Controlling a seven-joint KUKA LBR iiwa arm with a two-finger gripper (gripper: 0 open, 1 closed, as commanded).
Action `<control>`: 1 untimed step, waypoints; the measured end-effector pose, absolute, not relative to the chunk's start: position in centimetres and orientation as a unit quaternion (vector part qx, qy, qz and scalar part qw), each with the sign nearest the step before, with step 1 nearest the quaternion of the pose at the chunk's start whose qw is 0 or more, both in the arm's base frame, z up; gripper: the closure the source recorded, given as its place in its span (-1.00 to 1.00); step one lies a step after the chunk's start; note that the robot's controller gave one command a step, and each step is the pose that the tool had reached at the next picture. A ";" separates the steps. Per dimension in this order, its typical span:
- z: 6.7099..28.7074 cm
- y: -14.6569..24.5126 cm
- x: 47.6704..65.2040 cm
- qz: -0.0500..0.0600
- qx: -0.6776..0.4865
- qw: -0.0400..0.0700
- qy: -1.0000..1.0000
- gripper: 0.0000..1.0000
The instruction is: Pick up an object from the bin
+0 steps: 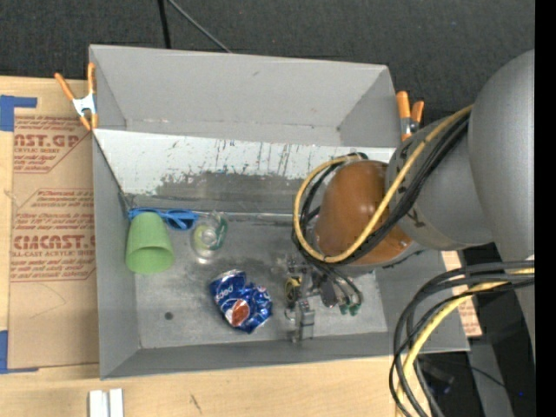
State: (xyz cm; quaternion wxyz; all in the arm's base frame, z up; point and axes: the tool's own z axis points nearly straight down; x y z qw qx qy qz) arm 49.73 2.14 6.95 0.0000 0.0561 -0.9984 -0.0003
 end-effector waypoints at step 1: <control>11.7 -3.9 49.2 0.001 0.088 -0.002 -0.996 -1.00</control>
Offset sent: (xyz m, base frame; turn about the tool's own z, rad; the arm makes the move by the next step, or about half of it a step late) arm -0.0065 -0.0573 0.0461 -0.0692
